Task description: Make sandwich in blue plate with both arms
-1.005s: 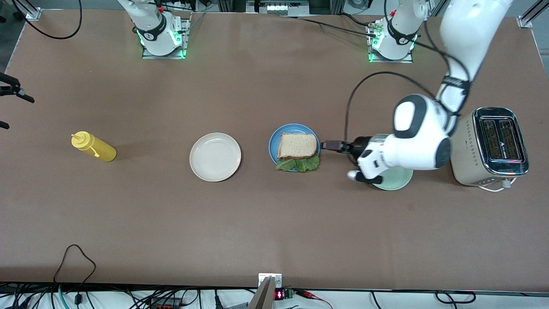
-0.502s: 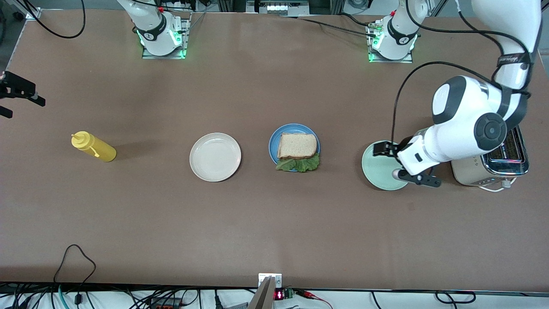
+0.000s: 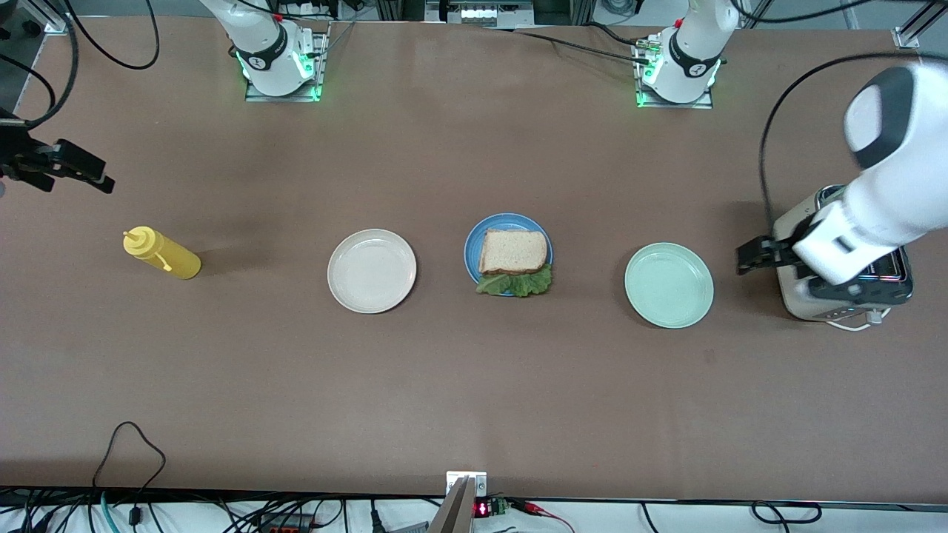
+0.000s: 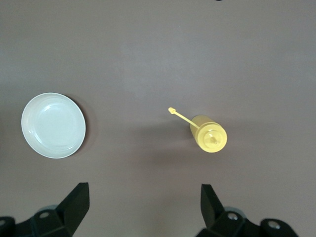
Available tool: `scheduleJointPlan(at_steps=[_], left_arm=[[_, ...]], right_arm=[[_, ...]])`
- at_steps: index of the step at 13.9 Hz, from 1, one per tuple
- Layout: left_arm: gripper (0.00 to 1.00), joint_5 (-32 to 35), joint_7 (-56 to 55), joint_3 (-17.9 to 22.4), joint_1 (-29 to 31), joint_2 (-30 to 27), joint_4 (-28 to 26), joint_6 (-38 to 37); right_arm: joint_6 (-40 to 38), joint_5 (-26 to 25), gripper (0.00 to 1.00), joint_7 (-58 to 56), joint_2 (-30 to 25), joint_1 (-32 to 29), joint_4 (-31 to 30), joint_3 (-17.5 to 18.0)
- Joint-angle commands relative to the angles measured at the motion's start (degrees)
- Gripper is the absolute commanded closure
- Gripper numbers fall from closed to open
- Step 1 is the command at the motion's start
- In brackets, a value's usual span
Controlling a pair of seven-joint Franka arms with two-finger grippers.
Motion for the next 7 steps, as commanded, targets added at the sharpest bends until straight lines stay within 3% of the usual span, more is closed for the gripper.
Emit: scheduleJointPlan(at_steps=[1,4,7], left_arm=[[0.0,0.57,0.8,7.71,-4.39,-5.62,-0.83,-3.25],[0.0,0.4,0.46,9.58,-5.9,-8.8,-1.01,-9.22],[0.0,0.48,1.06,8.79,-5.03,-9.6,-1.36,-9.25]], right_arm=[[-0.67,-0.93,0.0,0.96,0.11,3.06,-0.56,-2.13],[-0.67,-0.84,0.0,0.96,0.19,9.29,-0.39,-7.74],[-1.11,-1.27,0.0,0.87,0.19,10.37,-0.39,-8.29]])
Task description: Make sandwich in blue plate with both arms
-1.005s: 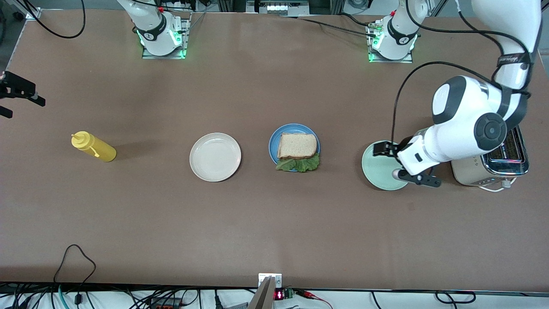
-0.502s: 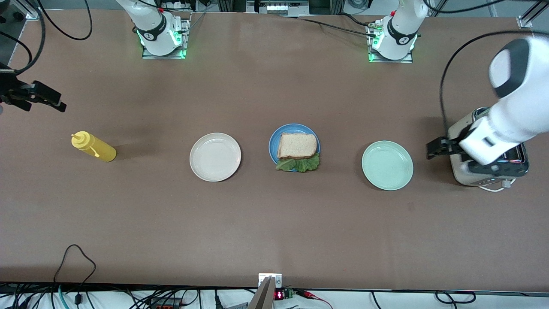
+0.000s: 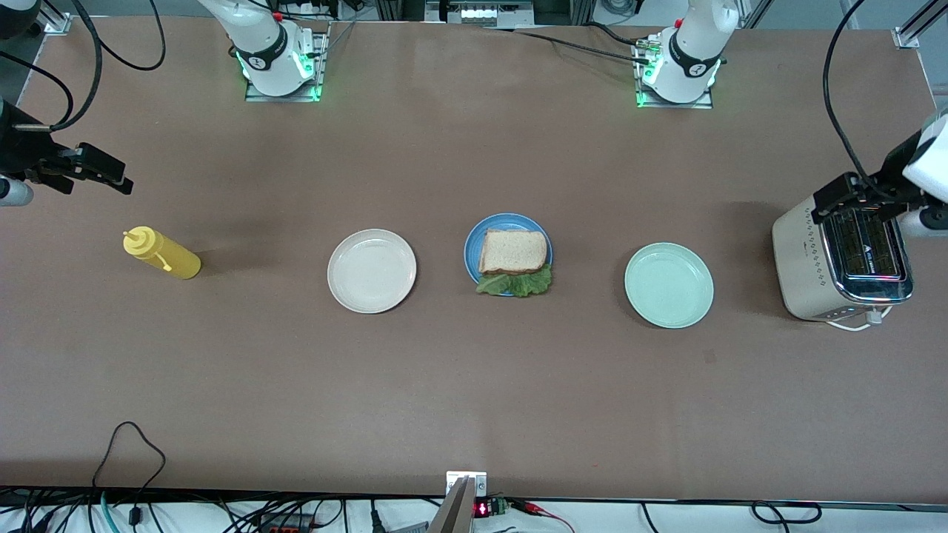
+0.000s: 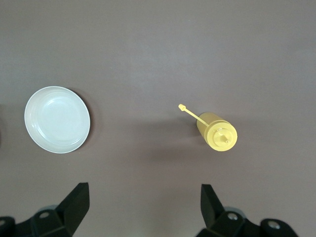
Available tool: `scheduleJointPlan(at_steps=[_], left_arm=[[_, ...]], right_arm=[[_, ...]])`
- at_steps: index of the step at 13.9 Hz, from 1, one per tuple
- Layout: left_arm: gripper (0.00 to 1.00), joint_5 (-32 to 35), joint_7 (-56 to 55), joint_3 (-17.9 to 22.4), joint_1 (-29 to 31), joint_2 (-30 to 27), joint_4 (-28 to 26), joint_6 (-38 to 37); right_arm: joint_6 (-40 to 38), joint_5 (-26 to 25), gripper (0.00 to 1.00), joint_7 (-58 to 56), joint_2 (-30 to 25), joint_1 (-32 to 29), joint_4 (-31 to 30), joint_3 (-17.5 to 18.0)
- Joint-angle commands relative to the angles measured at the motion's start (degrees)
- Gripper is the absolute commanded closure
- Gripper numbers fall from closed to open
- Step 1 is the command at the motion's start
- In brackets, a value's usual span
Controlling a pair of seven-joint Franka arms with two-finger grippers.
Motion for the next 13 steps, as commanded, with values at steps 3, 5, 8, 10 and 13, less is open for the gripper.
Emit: scheduleJointPlan(at_steps=[3,5,8,10,13], left_arm=[[0.0,0.4,-0.06,-7.03,7.43,-0.33,-2.01,1.18],[0.0,0.48,-0.32,-7.4,7.81,-1.03,-2.62,-0.65],[0.0,0.66,-0.76,-8.01,7.81,-4.97,-6.91,-1.2],[0.0,0.66,-0.68,-8.1,7.81,-7.88,-10.95,0.55],[0.0,0.66,-0.59,-8.1,7.89,-12.01,-16.58,2.23]], right_arm=[[-1.29,-1.22,0.0,0.98,-0.2,1.48,0.13,-0.71],[-1.55,-1.22,0.0,0.98,-0.29,1.57,0.13,-0.62],[-1.56,-2.7,0.0,1.68,-0.46,3.41,0.04,-0.53],[-1.56,-2.89,0.0,6.14,-0.38,3.41,0.04,-0.53],[-1.56,-2.89,0.0,7.75,-0.29,3.5,-0.04,-0.53]])
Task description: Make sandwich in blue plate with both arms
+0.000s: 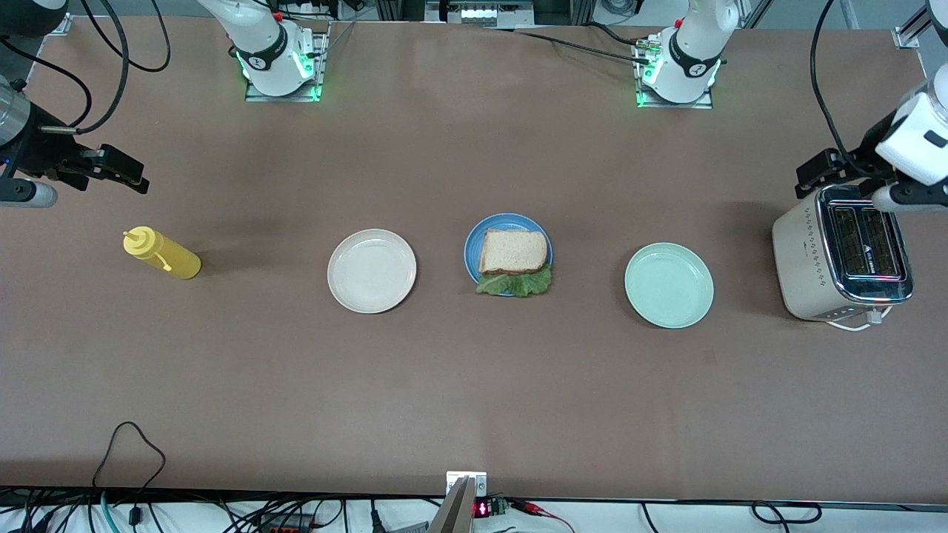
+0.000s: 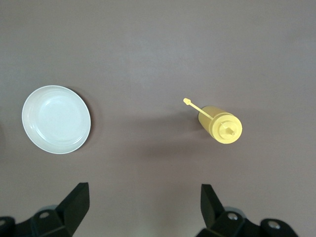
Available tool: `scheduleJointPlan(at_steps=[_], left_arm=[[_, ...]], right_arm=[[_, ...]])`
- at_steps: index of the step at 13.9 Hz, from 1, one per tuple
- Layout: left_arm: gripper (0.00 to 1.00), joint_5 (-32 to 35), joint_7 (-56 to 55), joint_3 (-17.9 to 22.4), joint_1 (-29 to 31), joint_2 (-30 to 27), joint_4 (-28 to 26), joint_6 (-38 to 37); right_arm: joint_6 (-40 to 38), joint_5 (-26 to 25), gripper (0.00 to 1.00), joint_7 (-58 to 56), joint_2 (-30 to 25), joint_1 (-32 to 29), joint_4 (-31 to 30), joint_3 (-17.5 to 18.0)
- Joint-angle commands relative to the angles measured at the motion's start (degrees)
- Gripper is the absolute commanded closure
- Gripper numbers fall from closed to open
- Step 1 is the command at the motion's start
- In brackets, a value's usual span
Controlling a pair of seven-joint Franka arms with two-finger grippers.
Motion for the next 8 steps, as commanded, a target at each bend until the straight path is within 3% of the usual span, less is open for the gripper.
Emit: scheduleJointPlan(at_steps=[1,8], left_arm=[[0.0,0.66,0.01,-0.7,0.94,-6.39,-7.9,2.83],[0.0,0.66,0.54,-0.62,1.03,-7.81,-8.53,0.29]], right_arm=[[-0.66,-0.89,0.0,1.63,-0.29,0.65,-0.04,-0.46],[-0.48,-0.88,0.0,1.63,-0.2,0.56,-0.04,-0.46]])
